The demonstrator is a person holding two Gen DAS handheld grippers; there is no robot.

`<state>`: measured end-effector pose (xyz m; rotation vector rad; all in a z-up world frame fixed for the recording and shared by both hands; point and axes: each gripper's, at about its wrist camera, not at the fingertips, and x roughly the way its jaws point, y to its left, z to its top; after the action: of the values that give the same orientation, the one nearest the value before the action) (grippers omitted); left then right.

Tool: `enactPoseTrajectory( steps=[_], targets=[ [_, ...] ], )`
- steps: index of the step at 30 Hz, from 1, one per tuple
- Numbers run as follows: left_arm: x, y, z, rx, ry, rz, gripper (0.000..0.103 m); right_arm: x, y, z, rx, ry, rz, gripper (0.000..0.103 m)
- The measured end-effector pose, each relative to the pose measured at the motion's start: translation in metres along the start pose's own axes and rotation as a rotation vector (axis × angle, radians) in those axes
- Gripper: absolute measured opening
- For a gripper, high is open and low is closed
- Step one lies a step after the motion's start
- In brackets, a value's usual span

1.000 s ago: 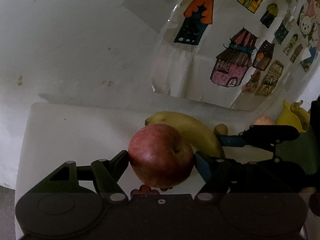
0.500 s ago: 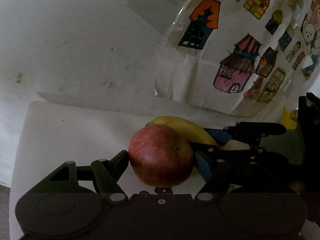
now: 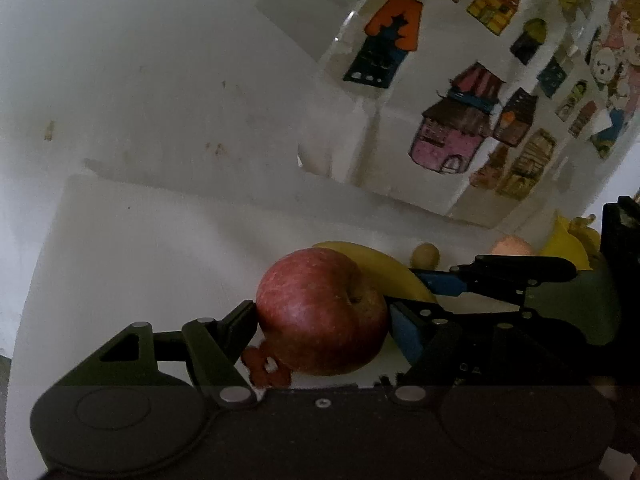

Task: Organize fruits
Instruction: 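Carry the apple and banana over the metal tray and open both tools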

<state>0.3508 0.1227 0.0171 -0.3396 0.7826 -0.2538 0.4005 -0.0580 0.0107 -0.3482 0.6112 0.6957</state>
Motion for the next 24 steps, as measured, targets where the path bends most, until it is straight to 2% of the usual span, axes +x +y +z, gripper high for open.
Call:
enactPoseTrajectory(
  steps=[11, 24],
  targets=[
    [-0.014, -0.009, -0.022, -0.032, 0.013, -0.045, 0.073, -0.034, 0.004, -0.016, 0.008, 0.008, -0.017, 0.039],
    [-0.052, -0.043, -0.029, 0.001, -0.038, -0.104, 0.073, -0.097, 0.001, -0.030, 0.050, -0.049, -0.062, 0.039]
  ],
)
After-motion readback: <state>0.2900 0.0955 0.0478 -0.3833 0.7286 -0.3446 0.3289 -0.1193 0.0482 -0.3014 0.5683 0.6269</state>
